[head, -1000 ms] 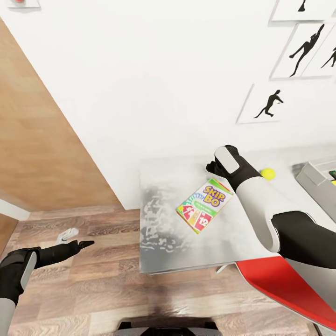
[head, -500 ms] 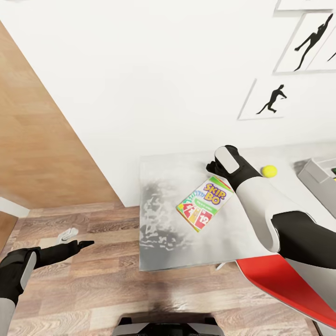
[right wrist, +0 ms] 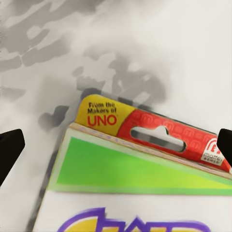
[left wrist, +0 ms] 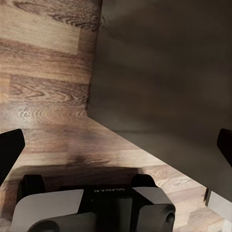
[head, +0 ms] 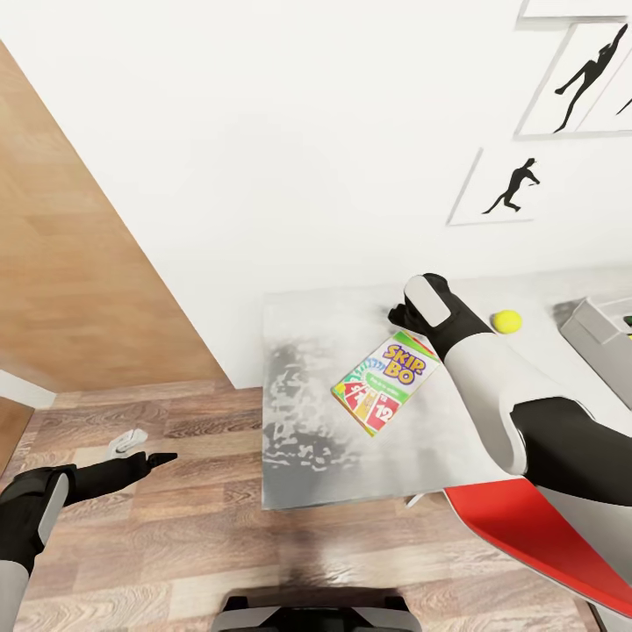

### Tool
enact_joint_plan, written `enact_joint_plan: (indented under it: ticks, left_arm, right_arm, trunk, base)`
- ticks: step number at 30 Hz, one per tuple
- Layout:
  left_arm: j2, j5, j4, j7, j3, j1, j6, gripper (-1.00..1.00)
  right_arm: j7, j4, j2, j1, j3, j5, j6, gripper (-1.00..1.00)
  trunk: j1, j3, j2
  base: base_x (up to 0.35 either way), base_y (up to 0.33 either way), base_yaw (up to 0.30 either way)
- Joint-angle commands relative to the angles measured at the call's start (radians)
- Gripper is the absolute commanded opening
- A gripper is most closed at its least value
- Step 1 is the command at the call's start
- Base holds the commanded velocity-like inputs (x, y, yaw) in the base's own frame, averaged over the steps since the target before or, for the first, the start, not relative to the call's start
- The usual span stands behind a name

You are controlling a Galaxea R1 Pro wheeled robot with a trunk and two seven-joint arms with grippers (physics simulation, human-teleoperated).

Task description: Put all the toys in the child's room - the three board games (two on the bed and one on the table), the two jigsaw puzzles on the table, and the tennis ball on the table - inside the toy box on the table in the child's room.

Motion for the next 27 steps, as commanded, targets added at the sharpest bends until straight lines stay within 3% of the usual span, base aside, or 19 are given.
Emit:
enact_joint_plan:
  ticks: [1, 14, 27]
  left_arm:
    - [0.0, 0.003, 0.0, -0.002, 0.002, -0.001, 0.008, 1.0]
    - [0.0, 0.003, 0.0, -0.002, 0.002, -0.001, 0.008, 1.0]
    - [0.0, 0.003, 0.0, -0.002, 0.002, -0.001, 0.008, 1.0]
  right_arm:
    - [-0.007, -0.001, -0.001, -0.001, 0.007, -0.007, 0.005, 1.0]
    - [-0.007, -0.001, 0.006, -0.001, 0.007, -0.005, 0.004, 1.0]
    - [-0.007, -0.001, 0.005, -0.001, 0.007, -0.008, 0.005, 1.0]
  trunk:
    - [0.001, -0.001, -0.002]
    - [0.001, -0.002, -0.002]
    - [0.001, -0.02, -0.002]
  base:
    - [0.0, 0.0, 0.0]
    - [0.0, 0.0, 0.0]
    - [0.0, 0.0, 0.0]
